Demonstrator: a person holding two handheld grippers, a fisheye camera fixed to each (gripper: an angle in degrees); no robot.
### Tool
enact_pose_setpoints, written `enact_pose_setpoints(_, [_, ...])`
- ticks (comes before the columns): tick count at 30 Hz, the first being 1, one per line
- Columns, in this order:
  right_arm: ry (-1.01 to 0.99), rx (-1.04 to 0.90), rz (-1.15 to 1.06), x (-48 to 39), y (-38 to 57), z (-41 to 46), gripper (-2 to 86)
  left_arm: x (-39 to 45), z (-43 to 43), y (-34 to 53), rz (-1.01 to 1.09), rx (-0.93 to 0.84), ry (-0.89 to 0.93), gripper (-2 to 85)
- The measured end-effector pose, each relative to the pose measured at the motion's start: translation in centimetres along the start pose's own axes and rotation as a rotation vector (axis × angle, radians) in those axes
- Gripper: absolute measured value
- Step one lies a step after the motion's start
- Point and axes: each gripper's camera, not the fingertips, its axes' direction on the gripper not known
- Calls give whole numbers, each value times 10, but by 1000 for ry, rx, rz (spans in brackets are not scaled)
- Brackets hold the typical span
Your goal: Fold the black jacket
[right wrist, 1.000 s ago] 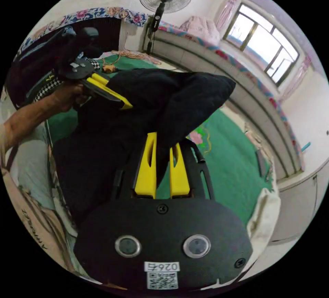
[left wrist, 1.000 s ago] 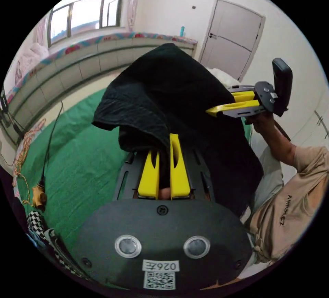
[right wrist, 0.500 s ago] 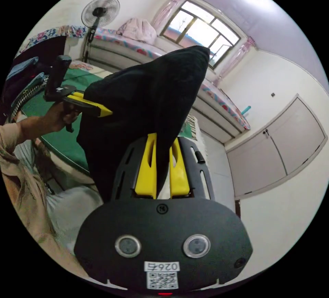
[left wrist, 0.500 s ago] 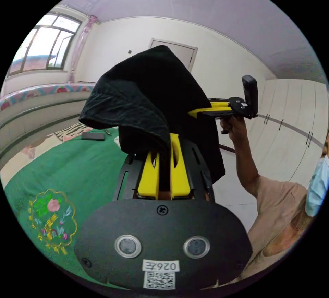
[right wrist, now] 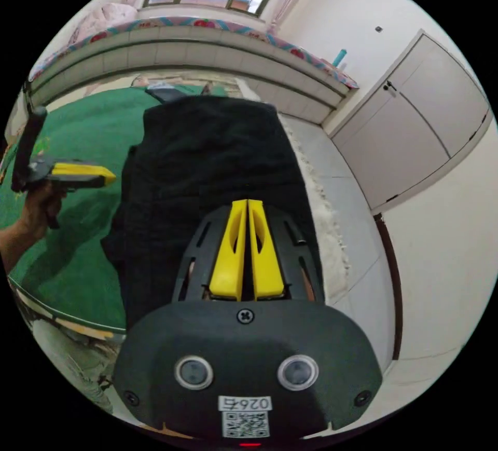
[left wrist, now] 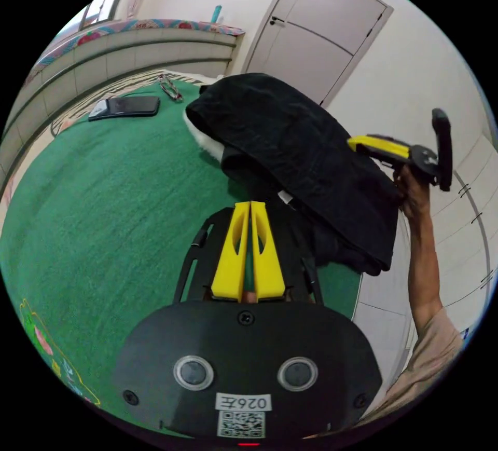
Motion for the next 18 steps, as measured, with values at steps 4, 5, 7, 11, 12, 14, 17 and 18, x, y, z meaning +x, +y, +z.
enact_pose_setpoints(4, [27,-22,91,-21,45,3,-11,-2,-42,51,15,89,18,-7])
enact_pose_setpoints(5, [26,-42,156,-24,51,-14,-10,1,-53,61,33,112,20,-7])
enact_pose_setpoints(7, [-17,45,209,-38,67,-56,-10,20,-105,106,127,206,-56,-7])
enact_pose_setpoints(11, [-243,662,260,-106,139,-200,-10,55,-203,196,228,433,-293,-7])
enact_pose_setpoints(12, [-269,758,260,-119,150,-219,-10,64,-237,233,244,520,-340,-7])
enact_pose_setpoints(14, [-320,1012,143,-183,179,-286,-10,77,-288,291,266,624,-364,-7])
enact_pose_setpoints(17, [-410,1007,-22,-273,180,-356,-10,100,-361,392,255,768,-451,-8])
enact_pose_setpoints(18, [-422,1034,-61,-292,180,-369,-10,109,-384,434,242,820,-502,-8])
